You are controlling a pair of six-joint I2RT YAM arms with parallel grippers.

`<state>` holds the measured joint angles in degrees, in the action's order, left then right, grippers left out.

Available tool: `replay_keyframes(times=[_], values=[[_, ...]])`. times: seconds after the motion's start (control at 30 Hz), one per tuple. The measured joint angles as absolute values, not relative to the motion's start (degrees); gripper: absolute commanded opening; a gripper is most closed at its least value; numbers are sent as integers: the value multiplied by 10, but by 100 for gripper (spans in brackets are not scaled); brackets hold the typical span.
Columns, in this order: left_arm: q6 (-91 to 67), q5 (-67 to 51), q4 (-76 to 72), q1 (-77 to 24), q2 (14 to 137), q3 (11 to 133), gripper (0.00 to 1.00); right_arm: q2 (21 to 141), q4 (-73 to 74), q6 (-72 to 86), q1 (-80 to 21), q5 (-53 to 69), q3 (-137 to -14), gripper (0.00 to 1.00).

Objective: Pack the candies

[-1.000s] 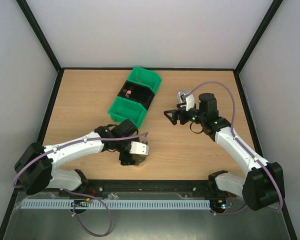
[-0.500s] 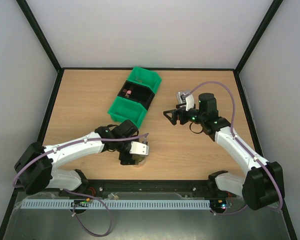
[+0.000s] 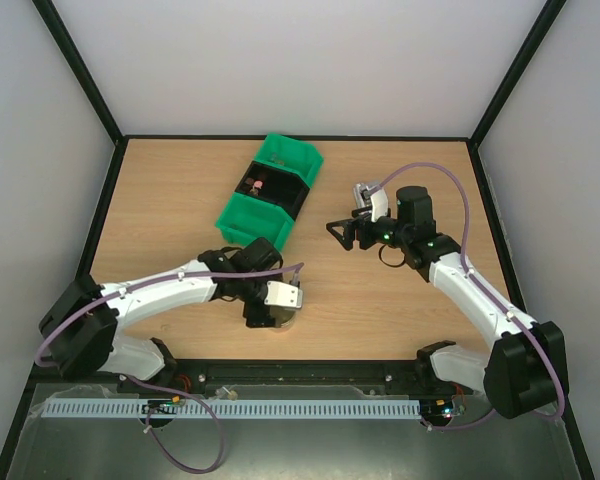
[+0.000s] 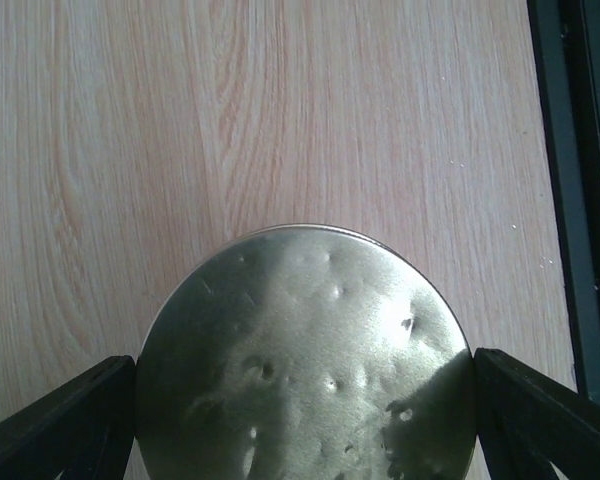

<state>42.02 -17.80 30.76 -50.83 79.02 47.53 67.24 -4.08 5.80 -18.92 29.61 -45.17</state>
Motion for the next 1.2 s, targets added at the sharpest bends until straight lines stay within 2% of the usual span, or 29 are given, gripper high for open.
replay_keyframes(times=[0.23, 0.53, 0.7, 0.87, 1.1, 1.2], values=[[419, -182, 278, -493, 820, 491, 68, 677, -41, 58, -181, 300, -452, 99], [434, -186, 261, -423, 897, 560, 68, 691, -43, 17, -147, 334, -448, 99], [463, -193, 264, -408, 902, 564, 70, 680, -91, -15, -150, 392, -374, 99], [475, -200, 268, -406, 904, 566, 70, 680, -153, -5, -202, 389, -293, 99], [490, -218, 272, -398, 907, 567, 72, 677, -291, 11, -305, 322, -196, 99], [497, -225, 275, -396, 909, 569, 77, 682, -336, 11, -326, 299, -163, 99]])
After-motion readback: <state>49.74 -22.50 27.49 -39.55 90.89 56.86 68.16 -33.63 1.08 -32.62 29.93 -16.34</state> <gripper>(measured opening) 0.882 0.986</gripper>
